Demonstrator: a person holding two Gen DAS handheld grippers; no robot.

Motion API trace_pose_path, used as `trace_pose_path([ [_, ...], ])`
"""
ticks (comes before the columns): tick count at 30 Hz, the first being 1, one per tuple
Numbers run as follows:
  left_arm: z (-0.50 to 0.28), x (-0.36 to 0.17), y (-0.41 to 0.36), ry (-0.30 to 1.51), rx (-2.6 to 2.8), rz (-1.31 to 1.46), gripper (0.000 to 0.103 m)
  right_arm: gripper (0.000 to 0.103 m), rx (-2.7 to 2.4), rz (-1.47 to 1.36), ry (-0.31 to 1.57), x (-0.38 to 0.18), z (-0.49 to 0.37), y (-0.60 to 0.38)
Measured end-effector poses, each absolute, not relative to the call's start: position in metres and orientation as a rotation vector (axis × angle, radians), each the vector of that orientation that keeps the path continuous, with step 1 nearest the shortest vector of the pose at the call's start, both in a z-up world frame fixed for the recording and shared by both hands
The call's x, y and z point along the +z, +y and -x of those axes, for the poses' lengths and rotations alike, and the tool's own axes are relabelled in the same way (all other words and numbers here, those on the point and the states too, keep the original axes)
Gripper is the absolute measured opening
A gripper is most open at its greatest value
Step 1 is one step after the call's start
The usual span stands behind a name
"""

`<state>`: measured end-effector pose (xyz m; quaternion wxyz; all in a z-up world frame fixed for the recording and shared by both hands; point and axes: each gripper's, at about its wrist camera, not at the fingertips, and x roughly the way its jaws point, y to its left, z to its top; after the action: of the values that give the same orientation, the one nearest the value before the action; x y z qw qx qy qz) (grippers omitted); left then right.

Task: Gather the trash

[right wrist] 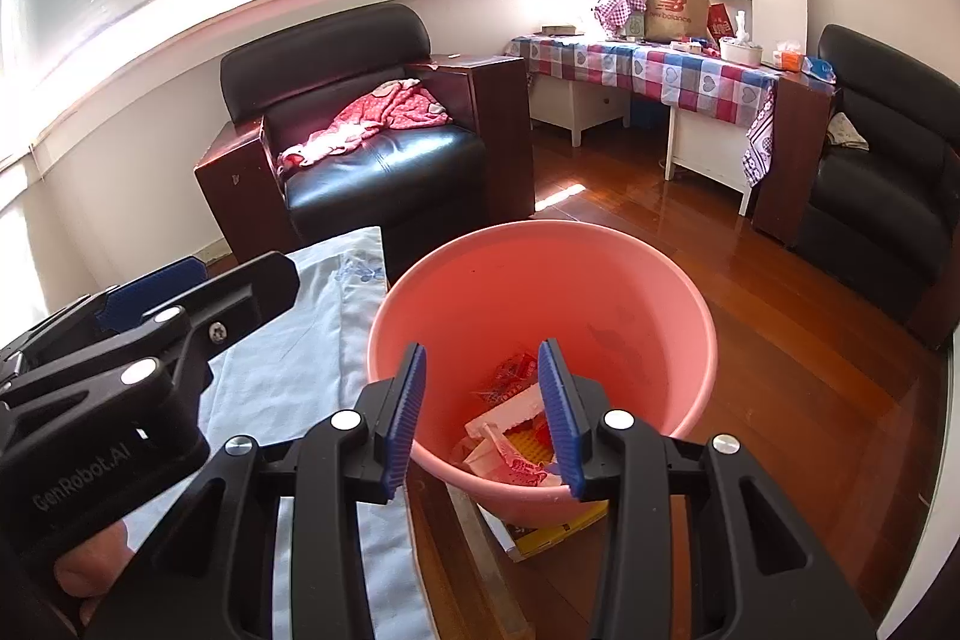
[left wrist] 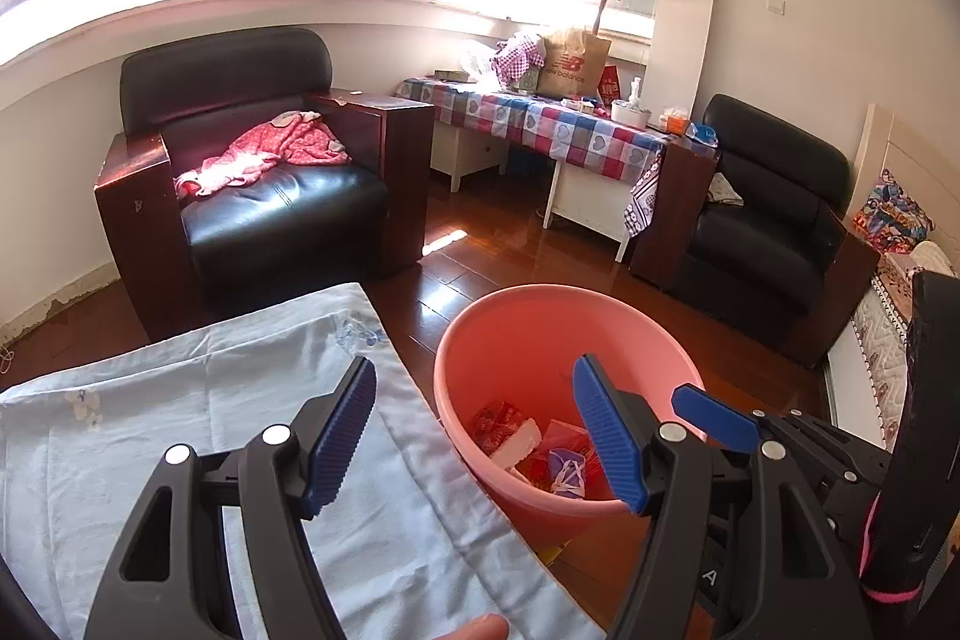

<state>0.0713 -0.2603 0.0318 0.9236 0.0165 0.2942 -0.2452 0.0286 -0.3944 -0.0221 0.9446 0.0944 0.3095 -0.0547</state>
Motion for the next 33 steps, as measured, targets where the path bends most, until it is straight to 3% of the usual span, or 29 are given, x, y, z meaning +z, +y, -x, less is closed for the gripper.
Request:
trace_pose_path([
  [33,-0.057,0.039,-0.209,0.567,-0.458,0.022,0.067,0.040,-0.080,-0.124,0.604,-0.005,-0.024,-0.354],
])
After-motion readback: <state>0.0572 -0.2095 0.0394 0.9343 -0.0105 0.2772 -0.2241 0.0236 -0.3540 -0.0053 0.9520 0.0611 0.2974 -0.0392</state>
